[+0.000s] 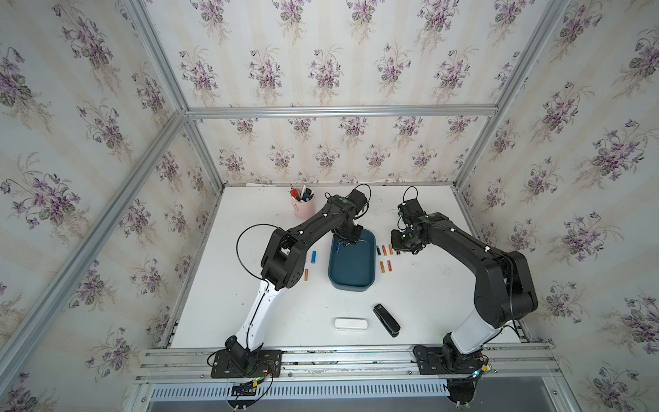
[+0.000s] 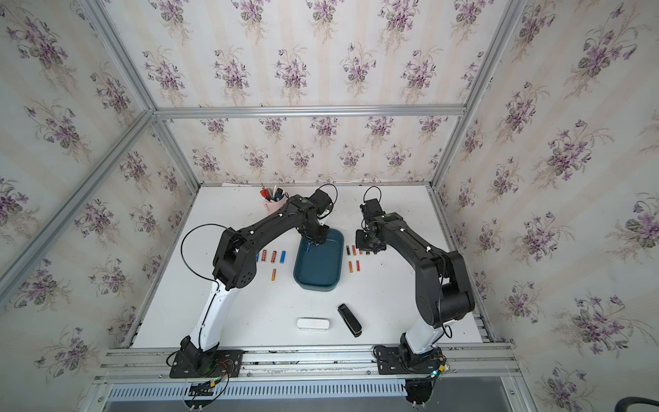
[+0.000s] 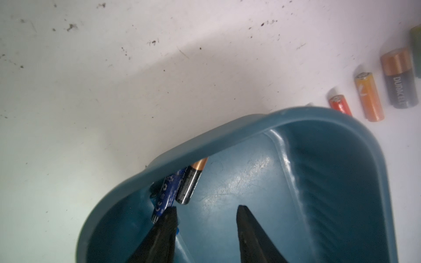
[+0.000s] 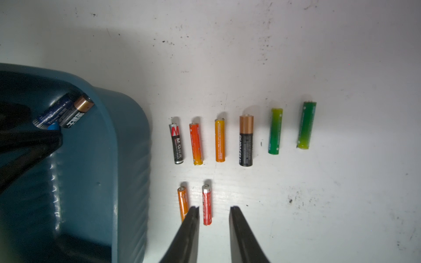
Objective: Take the batteries out of the storage box
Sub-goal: Pick up the battery from the storage box.
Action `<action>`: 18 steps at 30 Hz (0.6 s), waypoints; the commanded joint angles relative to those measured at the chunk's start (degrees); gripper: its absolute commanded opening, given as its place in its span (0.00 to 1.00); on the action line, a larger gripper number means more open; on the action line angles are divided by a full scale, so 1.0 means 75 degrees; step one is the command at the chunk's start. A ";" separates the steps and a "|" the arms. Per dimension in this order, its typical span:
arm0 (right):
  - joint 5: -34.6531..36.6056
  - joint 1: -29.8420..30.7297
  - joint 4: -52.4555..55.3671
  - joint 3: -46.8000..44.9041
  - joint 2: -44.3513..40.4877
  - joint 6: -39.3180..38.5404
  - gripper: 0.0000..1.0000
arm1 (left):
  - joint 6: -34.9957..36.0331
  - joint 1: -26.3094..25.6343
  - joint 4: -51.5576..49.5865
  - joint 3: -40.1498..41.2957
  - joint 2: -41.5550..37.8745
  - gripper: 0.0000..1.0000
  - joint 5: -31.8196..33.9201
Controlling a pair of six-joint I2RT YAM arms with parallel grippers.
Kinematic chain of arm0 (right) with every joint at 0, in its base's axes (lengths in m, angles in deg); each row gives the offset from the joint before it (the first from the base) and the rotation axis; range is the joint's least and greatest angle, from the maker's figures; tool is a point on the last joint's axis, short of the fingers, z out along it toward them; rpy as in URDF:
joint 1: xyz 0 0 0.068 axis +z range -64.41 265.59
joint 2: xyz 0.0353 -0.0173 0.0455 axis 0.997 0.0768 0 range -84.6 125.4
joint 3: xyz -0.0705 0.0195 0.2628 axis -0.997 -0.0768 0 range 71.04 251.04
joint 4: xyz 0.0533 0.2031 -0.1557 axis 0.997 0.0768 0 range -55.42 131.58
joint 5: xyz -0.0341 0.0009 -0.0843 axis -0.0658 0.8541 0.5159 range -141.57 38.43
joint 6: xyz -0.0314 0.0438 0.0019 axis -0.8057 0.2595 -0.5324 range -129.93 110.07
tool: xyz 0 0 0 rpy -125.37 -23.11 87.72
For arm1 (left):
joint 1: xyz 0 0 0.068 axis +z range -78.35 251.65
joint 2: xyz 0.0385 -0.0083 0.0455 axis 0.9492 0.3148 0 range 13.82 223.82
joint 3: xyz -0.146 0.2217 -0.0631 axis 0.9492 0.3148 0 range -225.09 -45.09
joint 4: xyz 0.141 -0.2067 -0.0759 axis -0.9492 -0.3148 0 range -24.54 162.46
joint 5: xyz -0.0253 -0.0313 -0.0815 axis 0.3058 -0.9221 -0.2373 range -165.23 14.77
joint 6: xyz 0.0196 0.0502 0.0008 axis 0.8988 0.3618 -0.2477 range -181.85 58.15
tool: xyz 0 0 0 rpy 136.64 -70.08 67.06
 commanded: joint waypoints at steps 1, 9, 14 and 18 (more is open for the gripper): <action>0.0038 -0.0030 0.0106 0.0040 0.0015 -0.0095 0.29 | 0.0148 0.0006 0.0095 -0.0069 0.0083 0.48 0.0001; 0.0014 -0.0065 0.0122 0.0039 0.0014 -0.0112 0.29 | 0.0242 0.0013 0.0050 -0.0101 0.0316 0.48 0.0102; -0.0009 -0.0065 0.0119 0.0033 0.0025 -0.0112 0.29 | 0.0260 0.0018 -0.0017 -0.0047 0.0449 0.48 0.0113; 0.0002 -0.0065 0.0122 0.0060 0.0002 -0.0119 0.29 | 0.0225 0.0006 -0.0042 -0.0002 0.0481 0.48 0.0092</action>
